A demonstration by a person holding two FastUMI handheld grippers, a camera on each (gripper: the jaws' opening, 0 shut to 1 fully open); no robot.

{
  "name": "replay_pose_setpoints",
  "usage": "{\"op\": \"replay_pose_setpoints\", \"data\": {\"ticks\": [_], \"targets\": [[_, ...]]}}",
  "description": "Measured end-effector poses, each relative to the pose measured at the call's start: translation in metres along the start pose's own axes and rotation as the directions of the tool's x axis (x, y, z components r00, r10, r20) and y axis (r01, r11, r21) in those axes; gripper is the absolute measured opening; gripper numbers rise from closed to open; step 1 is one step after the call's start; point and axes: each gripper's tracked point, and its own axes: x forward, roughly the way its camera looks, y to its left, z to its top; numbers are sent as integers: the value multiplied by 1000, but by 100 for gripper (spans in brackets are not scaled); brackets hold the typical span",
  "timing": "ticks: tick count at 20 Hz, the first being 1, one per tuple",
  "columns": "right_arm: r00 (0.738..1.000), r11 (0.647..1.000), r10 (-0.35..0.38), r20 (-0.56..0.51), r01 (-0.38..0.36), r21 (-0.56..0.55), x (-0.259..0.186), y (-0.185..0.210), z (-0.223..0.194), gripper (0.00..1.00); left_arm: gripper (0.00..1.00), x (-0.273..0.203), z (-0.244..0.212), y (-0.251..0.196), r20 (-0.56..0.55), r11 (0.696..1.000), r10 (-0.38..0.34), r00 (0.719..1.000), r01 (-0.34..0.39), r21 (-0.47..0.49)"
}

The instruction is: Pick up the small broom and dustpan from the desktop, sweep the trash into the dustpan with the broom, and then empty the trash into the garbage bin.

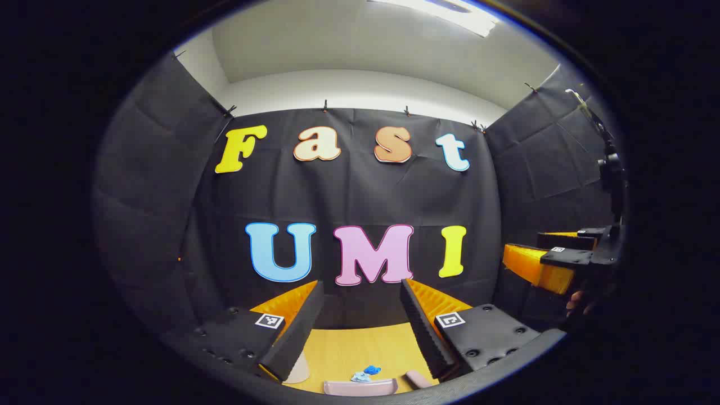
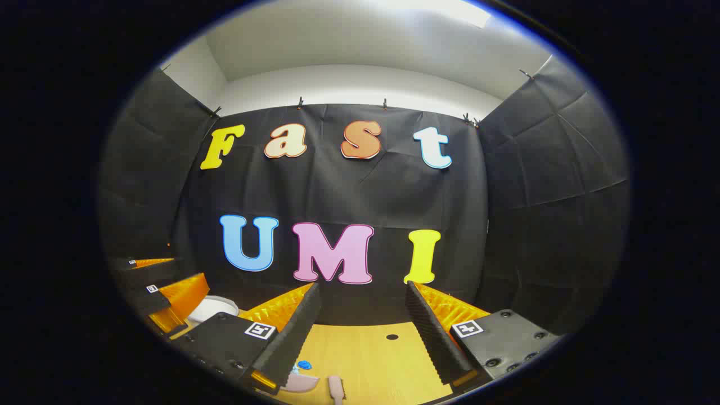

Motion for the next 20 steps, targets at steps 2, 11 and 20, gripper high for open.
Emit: {"op": "replay_pose_setpoints", "data": {"ticks": [2,11,20], "targets": [[1000,1000,5,12,-5,-7,0,3,3,93,81,-2,4,-2,16,1000,-15,1000,15,3],[996,1000,6,86,-5,-7,-16,8,24,93,80,-14,14,7,51,1000,2,999,-1,-20],[986,996,47,163,-32,-89,-40,22,44,97,80,-23,20,0,69,999,-27,997,29,-28]]}}
